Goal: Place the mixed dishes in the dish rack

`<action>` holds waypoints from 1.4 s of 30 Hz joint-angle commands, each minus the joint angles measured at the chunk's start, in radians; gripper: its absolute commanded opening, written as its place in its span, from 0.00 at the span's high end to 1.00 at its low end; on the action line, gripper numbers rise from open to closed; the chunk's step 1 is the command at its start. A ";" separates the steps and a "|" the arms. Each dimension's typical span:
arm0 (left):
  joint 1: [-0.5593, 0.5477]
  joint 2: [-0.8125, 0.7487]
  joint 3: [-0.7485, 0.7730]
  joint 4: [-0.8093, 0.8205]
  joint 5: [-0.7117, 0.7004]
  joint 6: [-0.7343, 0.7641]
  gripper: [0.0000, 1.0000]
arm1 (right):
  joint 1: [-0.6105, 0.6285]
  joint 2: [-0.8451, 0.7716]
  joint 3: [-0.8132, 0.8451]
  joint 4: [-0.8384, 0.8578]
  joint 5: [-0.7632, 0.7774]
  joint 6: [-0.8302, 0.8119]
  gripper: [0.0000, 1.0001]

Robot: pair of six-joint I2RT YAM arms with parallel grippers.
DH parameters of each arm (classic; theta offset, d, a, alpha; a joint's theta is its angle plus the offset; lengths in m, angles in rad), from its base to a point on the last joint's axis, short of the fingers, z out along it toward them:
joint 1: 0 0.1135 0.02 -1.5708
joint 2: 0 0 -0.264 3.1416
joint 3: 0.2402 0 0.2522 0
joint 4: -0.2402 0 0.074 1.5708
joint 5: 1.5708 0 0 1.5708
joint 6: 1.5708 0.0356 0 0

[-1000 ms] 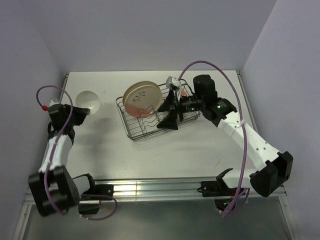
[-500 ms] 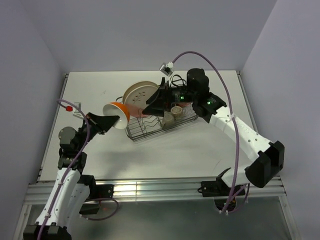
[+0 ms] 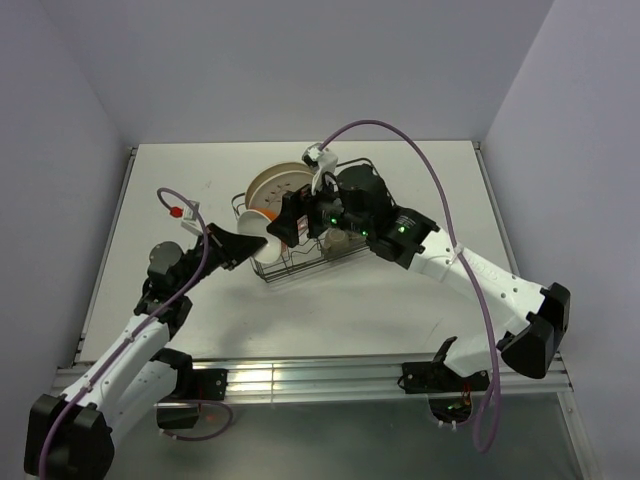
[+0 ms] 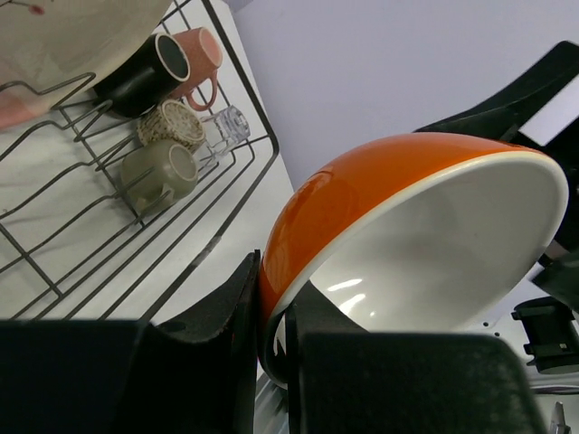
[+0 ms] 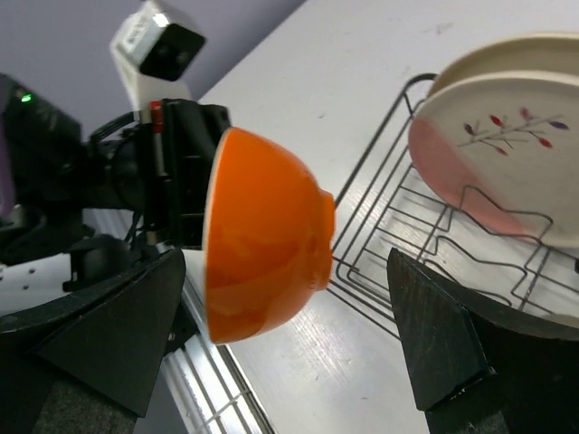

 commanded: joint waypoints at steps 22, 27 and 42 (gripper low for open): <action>-0.037 0.037 -0.010 0.339 0.024 -0.111 1.00 | 0.003 0.088 0.031 0.063 -0.134 0.160 0.12; -0.039 0.049 -0.025 0.356 0.022 -0.120 1.00 | 0.002 0.080 0.027 0.074 -0.176 0.135 0.33; -0.040 0.017 0.021 0.220 0.001 -0.074 0.37 | -0.070 0.082 0.031 0.068 -0.191 0.097 0.90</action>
